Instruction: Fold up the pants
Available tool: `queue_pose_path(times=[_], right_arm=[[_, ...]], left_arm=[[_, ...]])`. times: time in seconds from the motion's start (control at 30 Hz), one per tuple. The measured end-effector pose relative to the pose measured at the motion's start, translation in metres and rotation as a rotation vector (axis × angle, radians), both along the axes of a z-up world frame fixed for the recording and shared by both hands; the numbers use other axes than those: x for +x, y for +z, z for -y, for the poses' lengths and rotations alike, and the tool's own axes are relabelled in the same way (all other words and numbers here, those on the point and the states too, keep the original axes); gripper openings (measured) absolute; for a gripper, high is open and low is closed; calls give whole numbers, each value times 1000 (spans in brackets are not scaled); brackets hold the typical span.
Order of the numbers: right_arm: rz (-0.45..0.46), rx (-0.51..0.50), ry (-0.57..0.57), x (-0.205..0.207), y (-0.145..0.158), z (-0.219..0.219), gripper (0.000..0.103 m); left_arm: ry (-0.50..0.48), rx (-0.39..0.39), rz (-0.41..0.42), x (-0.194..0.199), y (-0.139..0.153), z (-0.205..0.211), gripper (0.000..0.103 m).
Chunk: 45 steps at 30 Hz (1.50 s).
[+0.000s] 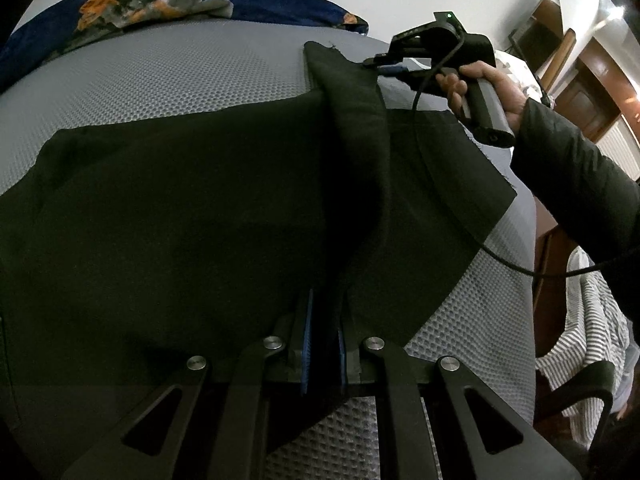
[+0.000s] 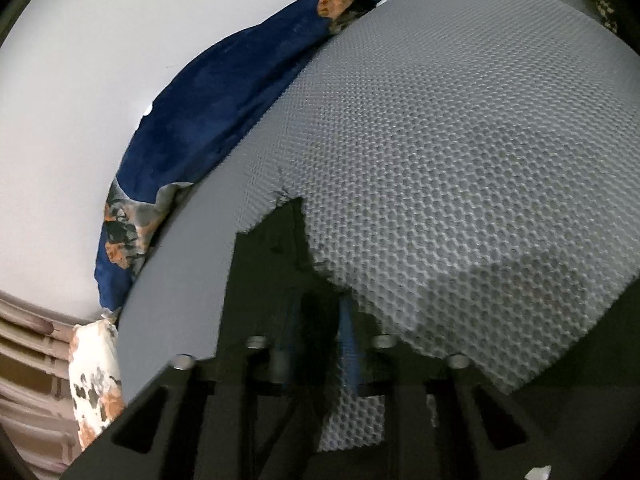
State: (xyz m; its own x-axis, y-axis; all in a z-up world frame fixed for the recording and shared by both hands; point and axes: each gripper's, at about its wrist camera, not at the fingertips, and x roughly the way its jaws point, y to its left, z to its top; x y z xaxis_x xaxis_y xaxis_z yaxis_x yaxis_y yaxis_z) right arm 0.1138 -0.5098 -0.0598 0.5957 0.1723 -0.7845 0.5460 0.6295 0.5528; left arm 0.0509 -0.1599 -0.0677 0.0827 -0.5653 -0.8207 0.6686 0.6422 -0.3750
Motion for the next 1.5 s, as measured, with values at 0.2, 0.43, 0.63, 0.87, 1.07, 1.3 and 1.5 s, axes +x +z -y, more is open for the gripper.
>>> queue_pose_path(times=[0.2,0.43,0.63,0.87,1.07,1.3,1.5], right_arm=[[31,-164,19,-12,40,-11,4],[-7,-432,-52,-104,116,-7,3],[-196,-466,-170,-217,86,-4,3],[-278,-368,-250,-268,23,3,2],[-257,-426,-239,-260,35,5,2],[-243,-374,-282,-268,20,9,2],[-246,-366,-277,-267,19,10,2]], left_arm=[[3,12,14,-2,1,3,11],[-4,36,51,-8,5,11,11],[-58,81,140,-23,7,23,11],[-140,127,206,-31,7,34,12],[-169,135,224,-39,11,36,12],[-218,132,264,-53,10,36,13],[-193,109,197,-44,14,32,57]])
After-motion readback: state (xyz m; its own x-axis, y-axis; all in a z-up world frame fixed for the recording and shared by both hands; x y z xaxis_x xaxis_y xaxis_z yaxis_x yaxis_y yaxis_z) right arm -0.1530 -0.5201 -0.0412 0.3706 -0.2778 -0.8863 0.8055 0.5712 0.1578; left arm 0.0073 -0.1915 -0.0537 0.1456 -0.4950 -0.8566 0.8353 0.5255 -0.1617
